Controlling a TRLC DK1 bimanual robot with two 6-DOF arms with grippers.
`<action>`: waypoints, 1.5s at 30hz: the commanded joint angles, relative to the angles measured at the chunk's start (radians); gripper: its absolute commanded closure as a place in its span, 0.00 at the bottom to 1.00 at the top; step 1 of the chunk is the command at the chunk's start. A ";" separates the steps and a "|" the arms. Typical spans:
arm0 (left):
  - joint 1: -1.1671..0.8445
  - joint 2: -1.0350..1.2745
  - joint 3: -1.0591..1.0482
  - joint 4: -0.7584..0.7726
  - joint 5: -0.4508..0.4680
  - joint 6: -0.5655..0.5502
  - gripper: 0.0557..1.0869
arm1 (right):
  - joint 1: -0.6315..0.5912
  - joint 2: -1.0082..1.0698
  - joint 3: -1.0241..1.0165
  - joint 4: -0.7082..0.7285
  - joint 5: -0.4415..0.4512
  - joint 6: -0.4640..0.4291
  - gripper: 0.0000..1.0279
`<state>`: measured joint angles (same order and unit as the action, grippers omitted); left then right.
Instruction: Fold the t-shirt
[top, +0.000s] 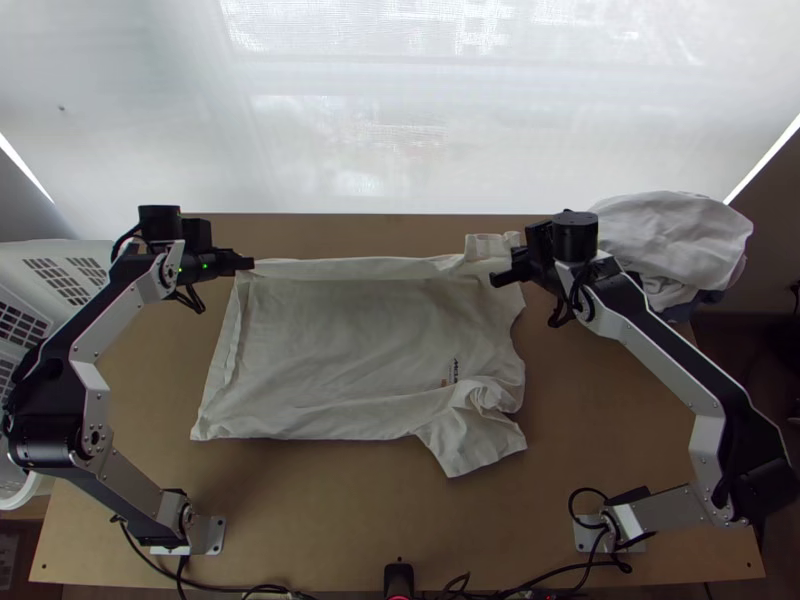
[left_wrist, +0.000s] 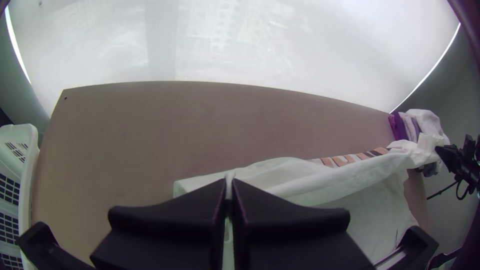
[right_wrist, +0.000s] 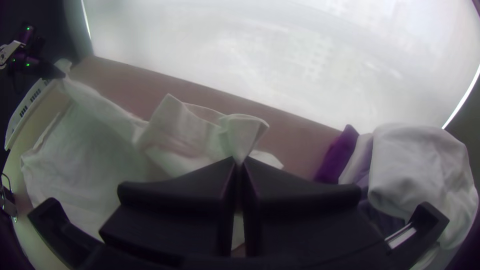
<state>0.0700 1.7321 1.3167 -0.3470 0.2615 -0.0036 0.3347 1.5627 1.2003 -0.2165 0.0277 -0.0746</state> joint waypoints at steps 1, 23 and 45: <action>0.005 -0.062 -0.085 0.008 0.001 0.007 0.97 | 0.032 -0.118 -0.156 0.002 -0.008 0.004 0.98; 0.005 -0.195 -0.280 0.034 0.002 0.001 0.97 | 0.092 -0.288 -0.416 -0.017 -0.017 0.015 0.98; 0.056 -0.233 -0.366 0.057 0.002 0.028 0.97 | 0.125 -0.342 -0.495 -0.053 -0.045 0.041 0.98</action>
<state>0.1139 1.5059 0.9733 -0.2966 0.2615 0.0151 0.4530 1.2285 0.7208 -0.2569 -0.0082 -0.0433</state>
